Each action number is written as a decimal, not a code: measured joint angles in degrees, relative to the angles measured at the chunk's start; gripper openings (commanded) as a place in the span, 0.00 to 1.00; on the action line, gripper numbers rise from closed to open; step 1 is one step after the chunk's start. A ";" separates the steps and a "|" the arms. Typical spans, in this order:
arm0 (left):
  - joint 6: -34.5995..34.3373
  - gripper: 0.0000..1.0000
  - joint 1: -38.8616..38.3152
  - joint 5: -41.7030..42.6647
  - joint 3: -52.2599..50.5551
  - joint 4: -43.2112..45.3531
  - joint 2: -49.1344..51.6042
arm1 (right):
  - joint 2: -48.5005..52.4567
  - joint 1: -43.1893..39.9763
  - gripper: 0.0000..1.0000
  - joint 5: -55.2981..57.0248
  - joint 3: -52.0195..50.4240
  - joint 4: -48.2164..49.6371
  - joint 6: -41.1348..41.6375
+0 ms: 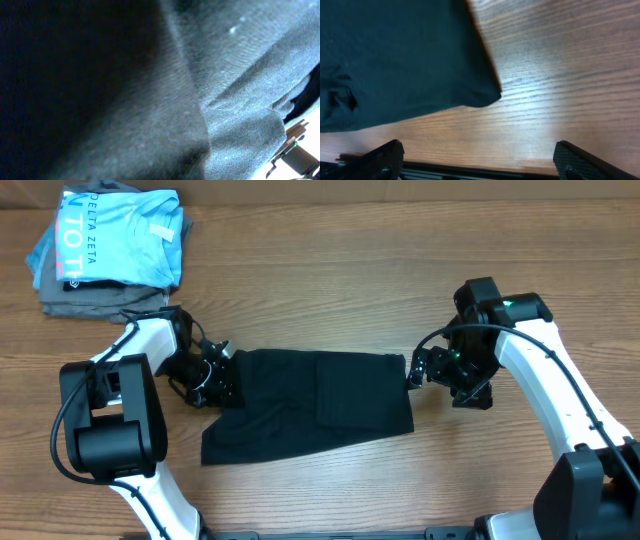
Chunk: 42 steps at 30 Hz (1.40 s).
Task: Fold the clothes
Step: 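Grasp the bundle's left end with the left gripper, then lift the left end and fold it rightward over the bundle with the left gripper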
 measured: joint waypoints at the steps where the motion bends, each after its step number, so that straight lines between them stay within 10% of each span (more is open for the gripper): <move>1: -0.61 0.04 0.07 -0.35 0.04 -0.22 0.00 | 0.00 0.00 1.00 -0.02 0.00 0.31 -0.02; 22: -19.34 0.04 -5.55 -21.44 34.45 -29.59 0.07 | 0.00 5.57 1.00 -3.56 -9.42 19.69 2.01; 42: -23.76 0.09 -34.73 -20.11 34.53 -24.57 -0.98 | 0.00 8.79 1.00 -4.11 -14.93 27.34 8.61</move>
